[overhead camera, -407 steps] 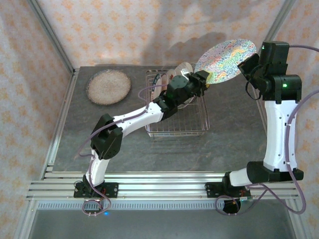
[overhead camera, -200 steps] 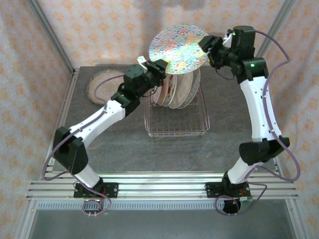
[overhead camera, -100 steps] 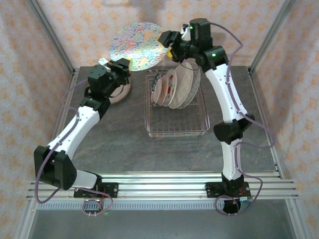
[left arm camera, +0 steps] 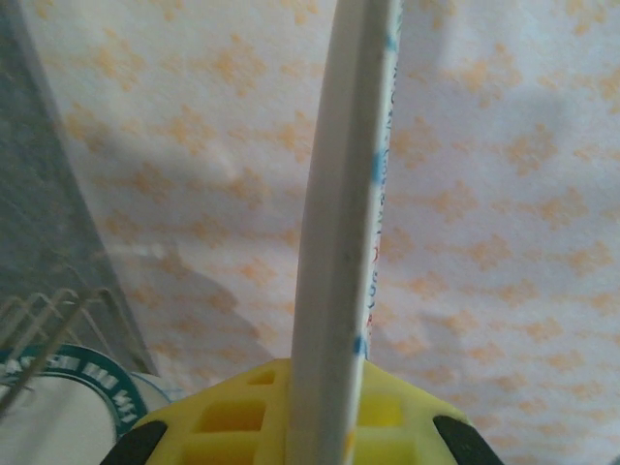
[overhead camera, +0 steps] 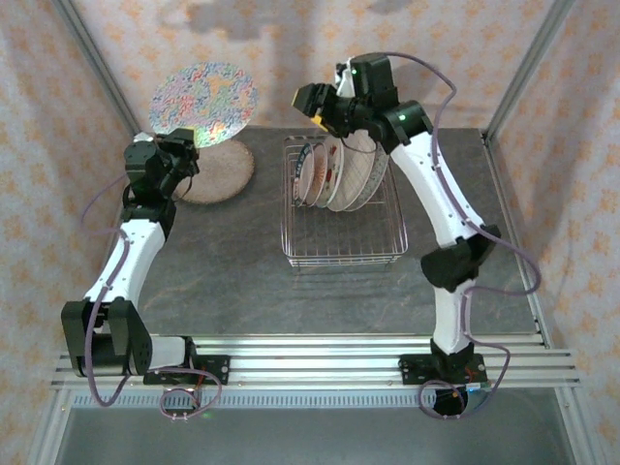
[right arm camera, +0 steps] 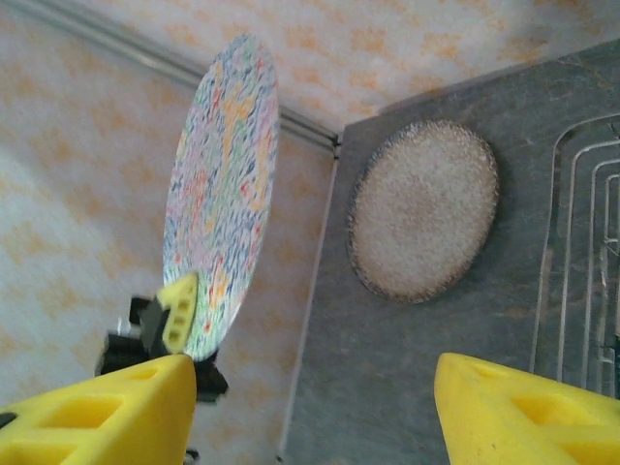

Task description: Unload the plates from the dish rack

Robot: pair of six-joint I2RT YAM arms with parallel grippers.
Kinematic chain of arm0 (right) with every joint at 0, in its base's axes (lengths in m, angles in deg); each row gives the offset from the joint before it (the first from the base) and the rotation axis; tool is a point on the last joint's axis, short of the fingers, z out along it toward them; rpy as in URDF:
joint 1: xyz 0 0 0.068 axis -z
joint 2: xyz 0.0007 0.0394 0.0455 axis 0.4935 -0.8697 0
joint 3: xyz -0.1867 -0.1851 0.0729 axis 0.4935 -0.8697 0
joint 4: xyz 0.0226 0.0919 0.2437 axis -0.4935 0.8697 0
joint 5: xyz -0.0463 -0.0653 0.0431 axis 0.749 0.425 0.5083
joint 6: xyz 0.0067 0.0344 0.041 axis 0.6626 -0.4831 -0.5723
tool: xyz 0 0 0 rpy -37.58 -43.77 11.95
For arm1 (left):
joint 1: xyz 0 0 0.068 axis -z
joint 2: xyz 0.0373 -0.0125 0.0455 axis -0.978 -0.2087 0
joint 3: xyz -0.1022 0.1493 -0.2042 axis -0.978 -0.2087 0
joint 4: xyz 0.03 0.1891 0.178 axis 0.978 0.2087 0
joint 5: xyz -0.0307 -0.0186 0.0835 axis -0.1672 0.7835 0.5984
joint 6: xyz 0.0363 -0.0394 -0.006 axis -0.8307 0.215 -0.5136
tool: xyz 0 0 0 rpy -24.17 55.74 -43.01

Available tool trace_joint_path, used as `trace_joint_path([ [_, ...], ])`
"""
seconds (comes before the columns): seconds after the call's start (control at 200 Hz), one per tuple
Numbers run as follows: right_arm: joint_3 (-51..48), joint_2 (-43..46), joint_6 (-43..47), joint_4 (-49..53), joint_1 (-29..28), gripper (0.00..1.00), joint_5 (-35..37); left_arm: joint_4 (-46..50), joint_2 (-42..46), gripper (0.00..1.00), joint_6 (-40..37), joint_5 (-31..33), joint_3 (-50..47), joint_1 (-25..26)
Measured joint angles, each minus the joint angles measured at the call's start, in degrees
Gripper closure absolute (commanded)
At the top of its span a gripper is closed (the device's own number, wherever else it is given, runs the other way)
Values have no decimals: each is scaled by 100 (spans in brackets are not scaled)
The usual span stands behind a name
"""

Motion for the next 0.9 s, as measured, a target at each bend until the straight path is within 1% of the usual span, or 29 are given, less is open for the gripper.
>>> trace_joint_path([
  [0.135, -2127, 1281, 577, -1143, -297, 34, 243, -15, -79, 100, -284, -94, -203, -297],
  [0.225, -3276, 2011, 826, -2026, -396, 34, 308, -168, -225, 100, -446, -138, -330, -452],
  [0.305, -4124, 2490, 984, -2806, -398, 34, 365, -391, -435, 100, -564, -179, -459, -542],
  [0.4, -4896, 2822, 1150, -3574, -398, 33, 378, -616, -732, 100, -658, -208, -568, -584],
  [0.546, -5665, 3045, 1556, -4332, -483, 29, 448, -1036, -1215, 100, -688, -240, -656, -616],
  [0.601, -5897, 3130, 1790, -4568, -577, 26, 581, -1169, -1394, 100, -706, -251, -656, -636],
  [0.661, -6092, 3226, 2037, -4754, -708, 25, 726, -1307, -1561, 100, -726, -262, -658, -664],
  [0.761, -6196, 3305, 2417, -4972, -883, 24, 896, -1528, -1812, 100, -726, -273, -658, -708],
  [0.901, -6196, 3307, 2822, -5163, -955, 23, 1023, -1757, -2133, 100, -793, -337, -658, -721],
])
